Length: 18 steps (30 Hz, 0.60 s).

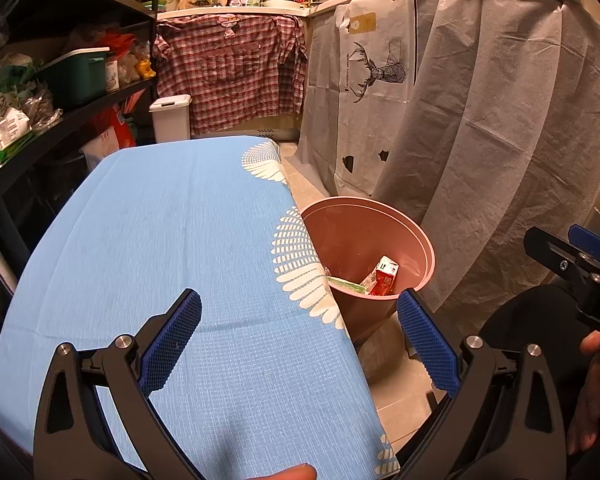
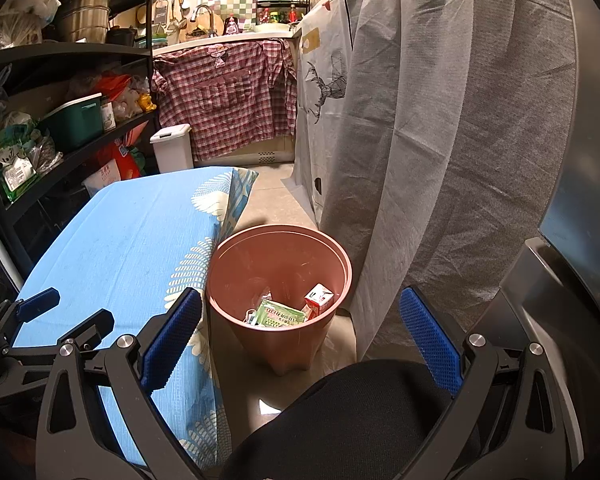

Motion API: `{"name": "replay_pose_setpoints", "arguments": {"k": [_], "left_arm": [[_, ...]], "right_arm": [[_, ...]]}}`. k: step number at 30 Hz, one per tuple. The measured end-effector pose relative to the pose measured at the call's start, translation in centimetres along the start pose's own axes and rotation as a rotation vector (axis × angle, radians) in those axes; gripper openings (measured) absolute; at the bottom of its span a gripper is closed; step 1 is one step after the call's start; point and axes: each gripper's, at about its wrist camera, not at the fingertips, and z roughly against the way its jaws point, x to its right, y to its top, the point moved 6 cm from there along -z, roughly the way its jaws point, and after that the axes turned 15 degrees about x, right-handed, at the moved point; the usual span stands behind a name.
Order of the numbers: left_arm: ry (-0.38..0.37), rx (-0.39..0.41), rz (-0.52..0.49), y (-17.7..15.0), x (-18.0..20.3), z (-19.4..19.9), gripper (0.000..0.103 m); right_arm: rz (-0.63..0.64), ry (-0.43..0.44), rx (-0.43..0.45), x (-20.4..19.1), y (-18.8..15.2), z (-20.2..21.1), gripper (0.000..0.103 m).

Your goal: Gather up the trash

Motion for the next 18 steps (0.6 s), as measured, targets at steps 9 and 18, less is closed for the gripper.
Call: {"name": "replay_pose_setpoints", "arguments": {"k": [9, 18], "left_arm": [[0.001, 0.002, -0.001, 0.08, 0.07, 0.07, 0.095], [0.000, 0.014, -0.014, 0.54, 0.24, 0.31, 0.095]], "right_arm": [[0.000, 0.000, 0.000, -0.01, 0.00, 0.00, 0.097], [0.000, 0.000, 0.000, -0.04, 0.01, 0.02, 0.097]]}}
